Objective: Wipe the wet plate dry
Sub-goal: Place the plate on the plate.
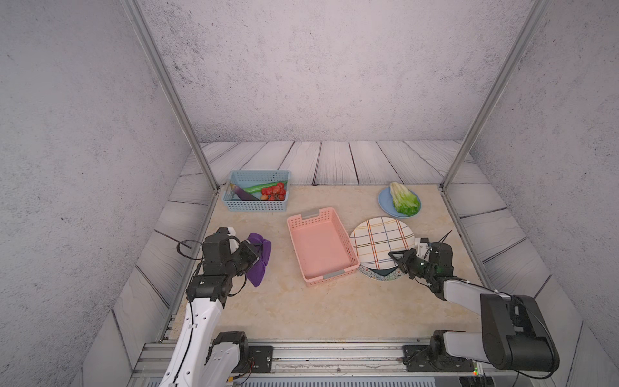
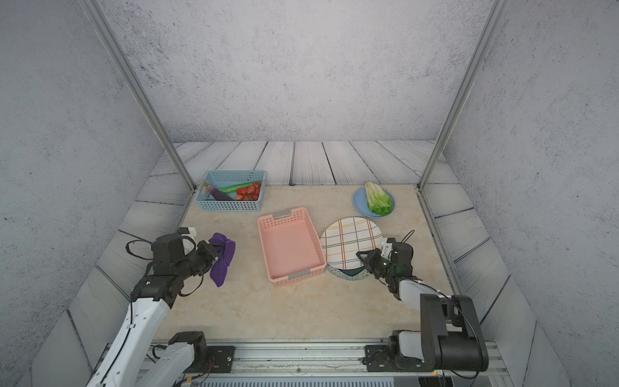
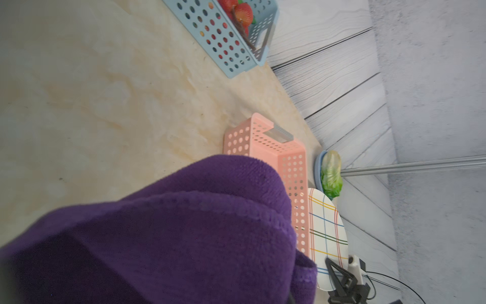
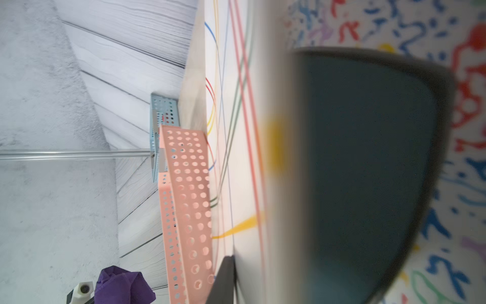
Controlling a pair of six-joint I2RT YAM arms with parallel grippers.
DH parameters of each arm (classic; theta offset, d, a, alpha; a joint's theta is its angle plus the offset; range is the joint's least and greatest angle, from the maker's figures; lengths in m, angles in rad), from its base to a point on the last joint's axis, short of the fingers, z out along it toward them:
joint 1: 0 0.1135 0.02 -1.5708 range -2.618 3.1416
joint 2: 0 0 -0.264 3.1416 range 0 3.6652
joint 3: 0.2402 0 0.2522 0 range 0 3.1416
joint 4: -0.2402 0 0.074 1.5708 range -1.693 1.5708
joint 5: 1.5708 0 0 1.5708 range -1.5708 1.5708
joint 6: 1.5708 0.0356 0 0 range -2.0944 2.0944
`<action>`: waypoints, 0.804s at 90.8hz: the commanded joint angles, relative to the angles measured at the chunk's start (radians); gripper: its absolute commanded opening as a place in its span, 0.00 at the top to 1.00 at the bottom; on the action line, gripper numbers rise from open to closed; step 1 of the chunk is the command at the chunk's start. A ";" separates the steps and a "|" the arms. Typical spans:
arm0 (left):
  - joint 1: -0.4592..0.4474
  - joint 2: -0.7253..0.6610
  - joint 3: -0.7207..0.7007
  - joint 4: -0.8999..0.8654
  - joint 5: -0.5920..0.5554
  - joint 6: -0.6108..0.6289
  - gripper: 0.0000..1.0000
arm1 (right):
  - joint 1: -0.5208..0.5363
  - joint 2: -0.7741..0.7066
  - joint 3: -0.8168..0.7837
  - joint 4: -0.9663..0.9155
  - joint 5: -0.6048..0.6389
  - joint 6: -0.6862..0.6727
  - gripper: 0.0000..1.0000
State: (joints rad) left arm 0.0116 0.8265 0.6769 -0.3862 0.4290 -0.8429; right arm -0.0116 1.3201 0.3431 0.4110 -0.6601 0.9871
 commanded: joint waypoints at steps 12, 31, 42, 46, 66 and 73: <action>0.009 0.022 0.038 -0.041 -0.072 0.078 1.00 | 0.008 -0.079 -0.028 -0.265 0.073 -0.096 0.64; 0.008 0.036 -0.010 -0.010 -0.159 0.118 1.00 | 0.007 -0.316 -0.056 -0.462 0.139 -0.087 0.34; 0.006 0.102 -0.019 0.057 -0.148 0.126 1.00 | 0.007 -0.512 -0.042 -0.593 0.185 -0.076 0.25; 0.004 0.147 -0.004 0.070 -0.145 0.141 1.00 | 0.007 -0.575 -0.026 -0.634 0.208 -0.070 0.24; -0.094 0.513 0.185 -0.098 -0.207 0.317 0.44 | 0.007 -0.724 0.113 -0.729 0.353 -0.127 0.22; -0.134 0.513 0.168 -0.105 -0.291 0.309 0.05 | 0.007 -0.695 0.179 -0.773 0.422 -0.228 0.21</action>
State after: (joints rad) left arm -0.0826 1.3300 0.8448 -0.4133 0.2401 -0.5945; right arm -0.0055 0.6033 0.4343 -0.2779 -0.3660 0.8806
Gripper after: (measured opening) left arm 0.634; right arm 0.784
